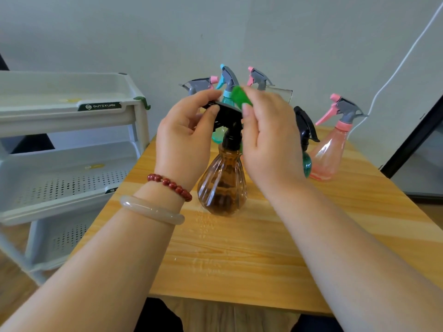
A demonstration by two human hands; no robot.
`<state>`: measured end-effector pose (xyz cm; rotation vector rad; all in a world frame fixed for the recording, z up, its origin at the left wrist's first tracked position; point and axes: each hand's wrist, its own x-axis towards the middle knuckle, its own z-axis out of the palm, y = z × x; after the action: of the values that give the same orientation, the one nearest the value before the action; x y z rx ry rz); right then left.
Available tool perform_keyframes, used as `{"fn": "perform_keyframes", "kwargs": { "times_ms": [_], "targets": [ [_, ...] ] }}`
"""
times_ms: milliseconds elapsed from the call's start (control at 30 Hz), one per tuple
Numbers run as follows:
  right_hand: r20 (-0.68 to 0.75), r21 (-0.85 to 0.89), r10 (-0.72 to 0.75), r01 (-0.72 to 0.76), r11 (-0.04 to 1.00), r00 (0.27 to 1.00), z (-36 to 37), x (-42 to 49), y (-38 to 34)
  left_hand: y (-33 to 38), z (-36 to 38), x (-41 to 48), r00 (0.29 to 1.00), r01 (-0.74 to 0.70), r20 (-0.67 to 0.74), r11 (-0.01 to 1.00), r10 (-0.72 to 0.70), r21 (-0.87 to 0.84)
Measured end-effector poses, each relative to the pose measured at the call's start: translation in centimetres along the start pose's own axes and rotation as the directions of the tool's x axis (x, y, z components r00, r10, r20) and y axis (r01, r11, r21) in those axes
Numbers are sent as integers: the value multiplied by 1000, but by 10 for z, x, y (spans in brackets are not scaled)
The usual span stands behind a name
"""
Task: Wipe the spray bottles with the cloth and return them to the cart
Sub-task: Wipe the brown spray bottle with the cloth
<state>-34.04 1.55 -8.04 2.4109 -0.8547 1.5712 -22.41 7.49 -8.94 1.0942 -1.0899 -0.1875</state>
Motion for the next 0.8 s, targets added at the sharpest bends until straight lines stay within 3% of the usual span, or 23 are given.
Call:
{"fn": "perform_keyframes", "kwargs": {
  "times_ms": [100, 233, 333, 433, 533, 633, 800],
  "targets": [
    [23, 35, -58, 58, 998, 998, 10, -5, -7, 0, -2, 1, 1000, -6, 1, 1000, 5, 9],
    [-76, 76, -45, 50, 996, 996, 8, -27, 18, 2, -3, 1, 1000, -2, 29, 1000, 2, 8],
    [-60, 69, -19, 23, 997, 998, -2, -33, 28, -1, -5, 0, 999, 0, 47, 1000, 1, -23],
    [-164, 41, -70, 78, 996, 984, -9, -23, 21, -11, -8, -10, 990, 124, 81, 984, -114, -130],
    [-254, -36, -192, 189, 981, 948, -4, -10, 14, -26, -7, -20, 948, 260, 229, 955, -223, -147],
    [-188, -106, -238, 221, 970, 953, 13, -20, 23, -39, -2, -26, 909, 321, 312, 942, -276, -102],
    [-29, -19, -305, 305, 952, 952, 13, -46, 34, -48, 2, -27, 883, 272, 396, 962, -253, 10]
  ]
}}
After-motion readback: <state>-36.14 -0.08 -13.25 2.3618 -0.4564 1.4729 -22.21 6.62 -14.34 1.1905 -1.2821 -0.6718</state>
